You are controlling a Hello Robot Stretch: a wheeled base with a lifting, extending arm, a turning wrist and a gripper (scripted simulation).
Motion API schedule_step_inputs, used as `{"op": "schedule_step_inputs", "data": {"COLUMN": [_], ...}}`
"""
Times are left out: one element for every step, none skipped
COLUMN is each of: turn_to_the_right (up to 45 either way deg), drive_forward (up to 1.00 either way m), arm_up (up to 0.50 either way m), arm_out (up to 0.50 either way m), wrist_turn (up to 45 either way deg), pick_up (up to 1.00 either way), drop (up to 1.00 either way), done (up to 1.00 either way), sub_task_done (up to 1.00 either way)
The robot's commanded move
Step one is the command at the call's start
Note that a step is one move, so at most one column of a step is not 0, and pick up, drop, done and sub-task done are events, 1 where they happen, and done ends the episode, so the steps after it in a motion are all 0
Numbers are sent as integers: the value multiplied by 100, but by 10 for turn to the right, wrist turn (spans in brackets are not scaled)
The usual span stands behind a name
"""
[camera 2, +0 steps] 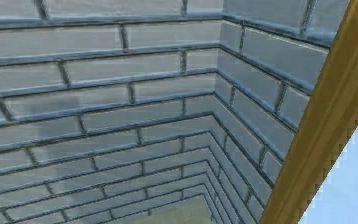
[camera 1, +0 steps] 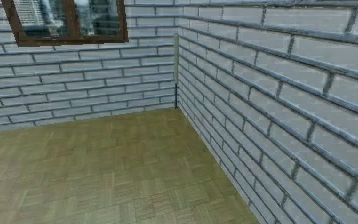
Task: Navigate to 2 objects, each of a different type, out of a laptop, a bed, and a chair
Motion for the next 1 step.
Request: {"op": "schedule_step_inputs", "data": {"turn_to_the_right": [0], "drive_forward": [10], "arm_up": [0], "arm_out": [0], "wrist_turn": [0], "pick_up": [0], "drop": [0], "done": [0], "sub_task_done": [0]}}
